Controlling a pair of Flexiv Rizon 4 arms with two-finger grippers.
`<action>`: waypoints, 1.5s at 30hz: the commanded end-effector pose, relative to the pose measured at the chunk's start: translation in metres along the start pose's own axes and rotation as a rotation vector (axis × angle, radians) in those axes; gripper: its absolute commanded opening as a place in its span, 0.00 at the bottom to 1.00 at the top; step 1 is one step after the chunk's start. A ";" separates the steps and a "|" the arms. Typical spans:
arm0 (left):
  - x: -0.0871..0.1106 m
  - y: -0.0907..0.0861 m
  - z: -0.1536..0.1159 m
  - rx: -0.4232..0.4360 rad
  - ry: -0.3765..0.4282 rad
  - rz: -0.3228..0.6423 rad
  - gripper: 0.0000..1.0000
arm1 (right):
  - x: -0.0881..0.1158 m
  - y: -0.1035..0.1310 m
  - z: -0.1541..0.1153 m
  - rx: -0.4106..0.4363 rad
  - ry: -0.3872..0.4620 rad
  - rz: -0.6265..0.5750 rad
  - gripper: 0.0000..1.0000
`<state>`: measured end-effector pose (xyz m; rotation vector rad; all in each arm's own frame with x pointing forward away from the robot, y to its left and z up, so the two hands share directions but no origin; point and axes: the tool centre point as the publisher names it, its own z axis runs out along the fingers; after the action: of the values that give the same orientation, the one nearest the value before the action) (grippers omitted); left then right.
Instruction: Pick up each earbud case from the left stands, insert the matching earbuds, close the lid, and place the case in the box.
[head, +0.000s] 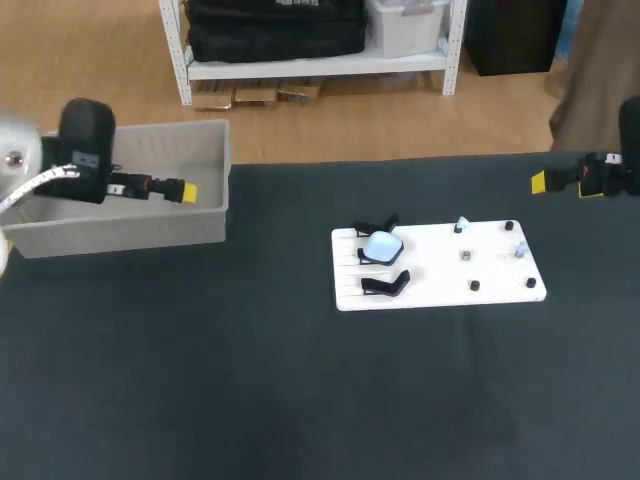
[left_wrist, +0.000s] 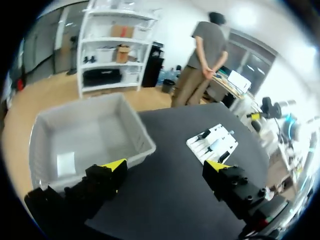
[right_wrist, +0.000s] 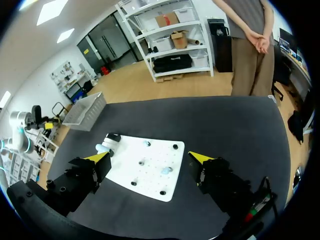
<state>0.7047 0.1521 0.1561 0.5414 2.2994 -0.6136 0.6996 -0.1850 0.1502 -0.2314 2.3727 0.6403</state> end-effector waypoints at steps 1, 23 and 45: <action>-0.014 -0.004 0.022 0.092 -0.003 0.114 1.00 | 0.000 -0.001 0.000 -0.002 0.001 -0.001 1.00; -0.025 -0.084 0.116 0.386 0.073 0.677 1.00 | 0.000 -0.001 0.000 -0.002 0.001 -0.001 1.00; 0.000 -0.122 0.157 0.542 -0.024 0.830 1.00 | 0.000 -0.001 0.000 -0.002 0.001 -0.001 1.00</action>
<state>0.7179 -0.0277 0.0958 1.6123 1.6465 -0.7776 0.6996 -0.1850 0.1502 -0.2314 2.3726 0.6403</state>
